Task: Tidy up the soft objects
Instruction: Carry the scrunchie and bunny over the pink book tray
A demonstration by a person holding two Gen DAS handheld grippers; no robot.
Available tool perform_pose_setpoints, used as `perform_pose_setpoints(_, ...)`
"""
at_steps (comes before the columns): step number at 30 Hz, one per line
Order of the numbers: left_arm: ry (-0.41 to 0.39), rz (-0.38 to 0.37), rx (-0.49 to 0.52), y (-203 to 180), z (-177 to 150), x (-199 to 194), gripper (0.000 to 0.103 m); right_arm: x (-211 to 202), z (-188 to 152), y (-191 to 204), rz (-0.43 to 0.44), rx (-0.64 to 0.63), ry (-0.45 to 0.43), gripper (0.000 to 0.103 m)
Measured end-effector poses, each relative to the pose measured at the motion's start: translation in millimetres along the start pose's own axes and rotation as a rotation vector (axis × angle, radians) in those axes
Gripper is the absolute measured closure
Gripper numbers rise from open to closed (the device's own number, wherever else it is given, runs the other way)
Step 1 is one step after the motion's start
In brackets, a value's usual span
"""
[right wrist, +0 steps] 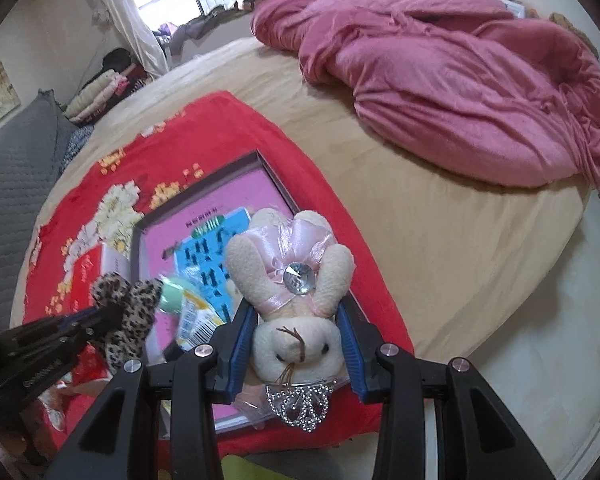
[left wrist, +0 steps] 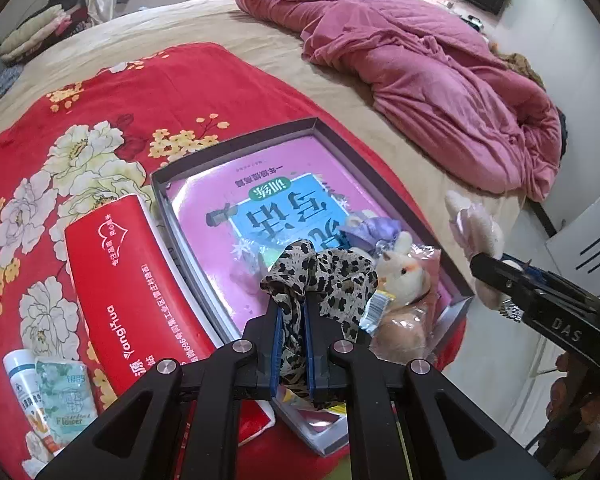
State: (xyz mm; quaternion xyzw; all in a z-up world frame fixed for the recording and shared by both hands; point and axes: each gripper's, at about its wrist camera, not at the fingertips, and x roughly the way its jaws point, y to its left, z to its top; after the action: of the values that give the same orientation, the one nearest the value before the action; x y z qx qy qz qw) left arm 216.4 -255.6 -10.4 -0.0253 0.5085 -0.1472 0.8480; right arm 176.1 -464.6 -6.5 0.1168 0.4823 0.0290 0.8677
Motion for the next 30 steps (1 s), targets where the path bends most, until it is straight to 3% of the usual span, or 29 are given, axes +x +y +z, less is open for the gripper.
perform_pose_setpoints(14, 0.033, 0.001, 0.004, 0.8, -2.6, 14.3, 0.093, 36.5, -8.3, -9.6, -0.036, 0.016, 0.058, 0.062)
perform_pose_setpoints(20, 0.042, -0.004, 0.007, -0.4, -3.0, 17.8, 0.093, 44.4, -7.4, -4.9, 0.022, 0.023, 0.062, 0.062)
perform_pose_setpoints(30, 0.045, 0.000, 0.004, 1.2, -2.3, 21.0, 0.093, 56.6, -9.2, -3.9, 0.012, 0.019, 0.073, 0.060)
